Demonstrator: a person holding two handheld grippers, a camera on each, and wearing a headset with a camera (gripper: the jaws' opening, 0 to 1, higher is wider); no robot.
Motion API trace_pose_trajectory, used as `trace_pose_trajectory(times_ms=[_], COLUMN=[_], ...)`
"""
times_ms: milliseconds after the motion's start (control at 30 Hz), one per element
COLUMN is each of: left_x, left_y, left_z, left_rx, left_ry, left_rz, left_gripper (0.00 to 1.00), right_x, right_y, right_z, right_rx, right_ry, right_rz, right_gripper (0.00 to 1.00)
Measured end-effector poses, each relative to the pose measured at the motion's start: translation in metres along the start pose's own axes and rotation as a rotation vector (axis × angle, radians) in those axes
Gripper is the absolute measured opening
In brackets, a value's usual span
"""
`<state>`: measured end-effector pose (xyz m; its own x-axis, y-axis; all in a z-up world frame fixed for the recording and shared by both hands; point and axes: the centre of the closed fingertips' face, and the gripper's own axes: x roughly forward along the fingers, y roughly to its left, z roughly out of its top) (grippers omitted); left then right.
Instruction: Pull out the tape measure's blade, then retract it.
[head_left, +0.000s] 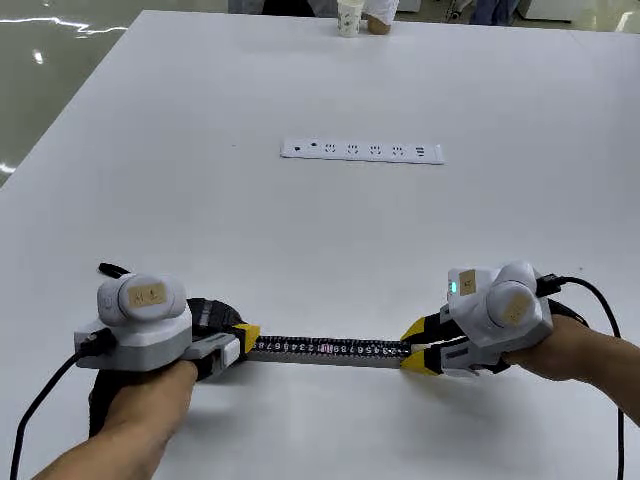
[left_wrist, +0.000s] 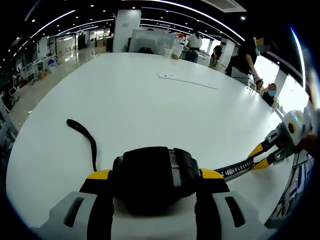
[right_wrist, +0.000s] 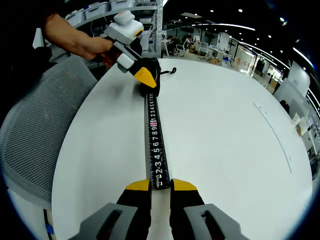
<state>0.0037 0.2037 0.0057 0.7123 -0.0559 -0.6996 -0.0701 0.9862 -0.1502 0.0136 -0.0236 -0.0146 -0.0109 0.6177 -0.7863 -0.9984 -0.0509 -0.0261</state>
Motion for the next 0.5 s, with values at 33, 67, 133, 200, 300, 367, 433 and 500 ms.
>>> trace_pose_trajectory(times_ms=[33, 67, 133, 200, 300, 367, 433, 500], left_x=[0.0, 0.0, 0.0, 0.0, 0.0, 0.0, 0.0, 0.0], left_y=[0.0, 0.0, 0.0, 0.0, 0.0, 0.0, 0.0, 0.0], left_z=[0.0, 0.0, 0.0, 0.0, 0.0, 0.0, -0.001, -0.001], left_rx=[-0.001, 0.0, -0.001, -0.001, -0.001, 0.0, 0.0, 0.0], left_ry=[0.0, 0.001, 0.001, 0.002, 0.002, 0.003, 0.003, 0.004], left_rz=[-0.001, -0.001, -0.001, -0.002, -0.003, -0.003, -0.003, -0.003], left_gripper=[0.61, 0.61, 0.61, 0.61, 0.61, 0.61, 0.61, 0.61], right_x=[0.0, 0.001, 0.002, 0.004, 0.006, 0.007, 0.008, 0.009], right_y=[0.0, 0.0, 0.001, 0.001, 0.002, 0.002, 0.002, 0.002], right_z=[0.001, 0.002, 0.004, 0.006, 0.009, 0.01, 0.011, 0.012], right_rx=[-0.001, 0.0, -0.001, -0.001, -0.002, -0.003, -0.003, -0.003], right_ry=[-0.002, -0.003, -0.005, -0.006, -0.009, -0.009, -0.01, -0.011], right_rz=[0.0, 0.0, 0.001, 0.002, 0.003, 0.004, 0.003, 0.003], right_gripper=[0.1, 0.1, 0.1, 0.1, 0.1, 0.1, 0.1, 0.1])
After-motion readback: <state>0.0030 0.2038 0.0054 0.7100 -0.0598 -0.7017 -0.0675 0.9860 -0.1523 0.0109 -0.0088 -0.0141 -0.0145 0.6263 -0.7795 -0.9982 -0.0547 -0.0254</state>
